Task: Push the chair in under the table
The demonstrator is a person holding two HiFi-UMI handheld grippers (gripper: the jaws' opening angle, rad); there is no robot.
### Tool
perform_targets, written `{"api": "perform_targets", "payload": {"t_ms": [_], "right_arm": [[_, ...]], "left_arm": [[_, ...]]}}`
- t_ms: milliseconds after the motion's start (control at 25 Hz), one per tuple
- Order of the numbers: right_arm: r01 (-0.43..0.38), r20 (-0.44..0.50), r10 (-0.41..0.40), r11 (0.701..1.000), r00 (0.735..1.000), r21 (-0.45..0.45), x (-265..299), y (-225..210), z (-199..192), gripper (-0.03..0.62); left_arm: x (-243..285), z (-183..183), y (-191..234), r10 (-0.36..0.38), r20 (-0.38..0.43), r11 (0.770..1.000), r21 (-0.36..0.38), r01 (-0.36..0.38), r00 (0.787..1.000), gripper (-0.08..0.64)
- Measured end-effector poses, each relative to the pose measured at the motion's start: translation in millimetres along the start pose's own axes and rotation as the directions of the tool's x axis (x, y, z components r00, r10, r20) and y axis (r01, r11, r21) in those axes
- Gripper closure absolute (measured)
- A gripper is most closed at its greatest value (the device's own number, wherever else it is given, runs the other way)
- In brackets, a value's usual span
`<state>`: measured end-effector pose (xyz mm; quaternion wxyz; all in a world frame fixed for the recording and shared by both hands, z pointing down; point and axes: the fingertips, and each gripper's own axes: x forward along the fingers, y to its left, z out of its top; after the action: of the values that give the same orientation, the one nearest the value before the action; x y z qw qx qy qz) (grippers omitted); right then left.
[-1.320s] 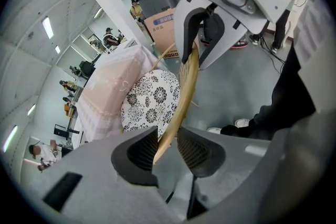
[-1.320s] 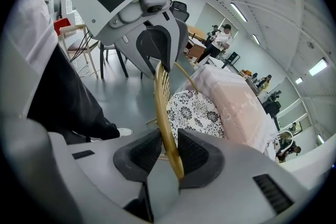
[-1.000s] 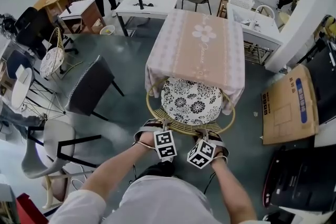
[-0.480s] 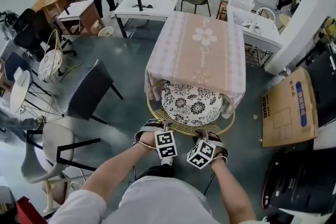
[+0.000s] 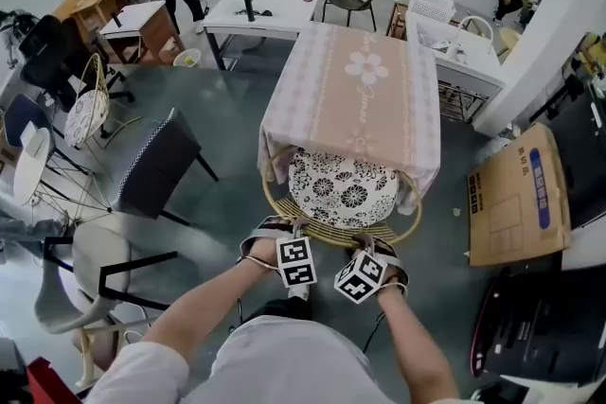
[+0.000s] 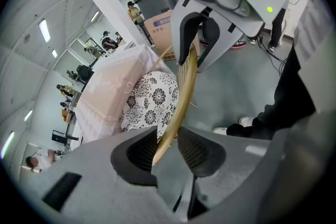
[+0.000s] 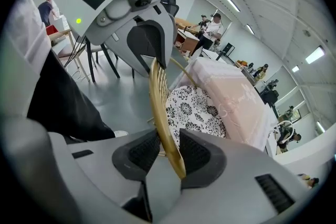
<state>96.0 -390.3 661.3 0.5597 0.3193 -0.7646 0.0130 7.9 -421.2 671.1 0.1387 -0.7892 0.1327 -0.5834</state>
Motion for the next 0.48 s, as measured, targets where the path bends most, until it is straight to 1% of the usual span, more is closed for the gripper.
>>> {"api": "perform_targets", "payload": {"t_ms": [200, 400, 480], "right_arm": [[0.005, -0.002, -0.005, 0.997, 1.000, 0.080, -2.5, 1.1, 0.2, 0.480], [0.051, -0.027, -0.048, 0.992, 0.998, 0.114, -3.5, 1.6, 1.2, 0.471], [0.065, -0.029, -0.062, 0.991, 0.998, 0.120, -5.4, 1.1, 0.1, 0.468]], "left_arm": [[-1.5, -2.3, -2.5, -0.018, 0.001, 0.999, -0.039, 0.018, 1.000, 0.437], [-4.0, -3.9, -2.7, 0.020, 0.004, 0.998, -0.067, -0.019, 1.000, 0.436], [-6.7, -1.9, -3.1, 0.029, 0.015, 0.995, -0.093, -0.027, 0.999, 0.436]]}}
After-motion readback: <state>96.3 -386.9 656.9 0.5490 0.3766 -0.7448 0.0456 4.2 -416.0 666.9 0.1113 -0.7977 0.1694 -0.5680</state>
